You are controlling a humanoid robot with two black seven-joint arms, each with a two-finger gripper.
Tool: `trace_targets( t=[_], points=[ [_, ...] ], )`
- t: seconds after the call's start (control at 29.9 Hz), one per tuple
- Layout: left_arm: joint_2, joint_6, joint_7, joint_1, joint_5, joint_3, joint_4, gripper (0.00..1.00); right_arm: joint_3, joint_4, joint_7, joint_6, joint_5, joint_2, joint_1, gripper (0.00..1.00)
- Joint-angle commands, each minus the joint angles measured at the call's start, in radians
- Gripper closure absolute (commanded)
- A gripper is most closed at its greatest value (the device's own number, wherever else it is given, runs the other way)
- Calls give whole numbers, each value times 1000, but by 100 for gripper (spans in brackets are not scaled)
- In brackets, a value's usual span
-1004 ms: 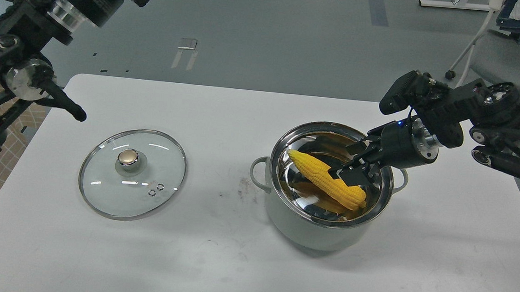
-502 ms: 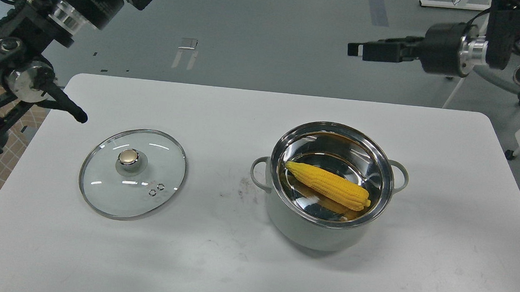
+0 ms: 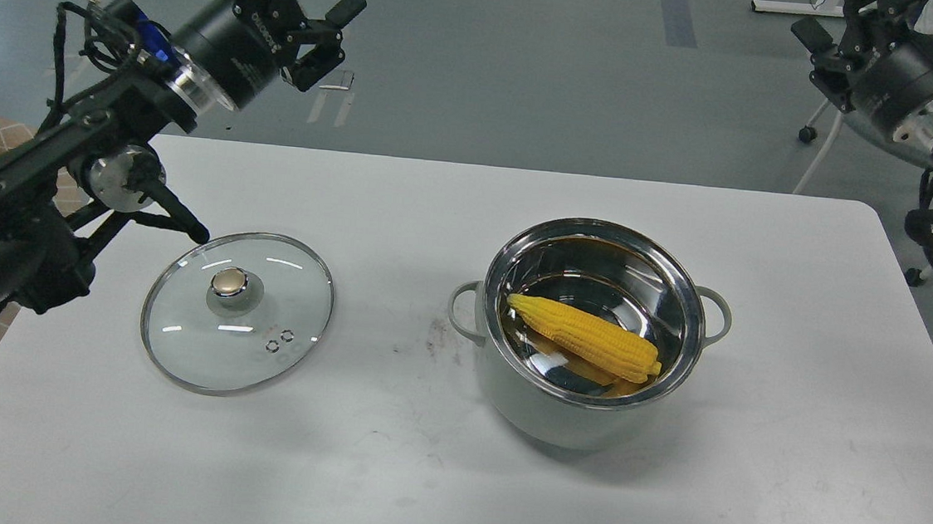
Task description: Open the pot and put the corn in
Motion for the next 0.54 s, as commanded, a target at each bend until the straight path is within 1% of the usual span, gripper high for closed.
trace_targets(
  t=[0.0, 0.07, 0.2, 0.27, 0.5],
  points=[
    [-99, -42, 7, 14, -22, -15, 141, 2, 185, -12, 0, 8, 53, 84, -126, 0],
    [-141, -67, 8, 15, -42, -27, 200, 2, 248, -30, 0, 9, 53, 130, -181, 0],
    [-170, -67, 10, 21, -70, -27, 254, 2, 279, -29, 0, 9, 55, 150, -229, 0],
    [-181, -67, 11, 49, -94, -32, 258, 2, 311, -24, 0, 11, 55, 167, -256, 0],
    [-188, -67, 13, 73, -100, -43, 241, 2, 377, -18, 0, 14, 55, 191, -290, 0]
  ],
)
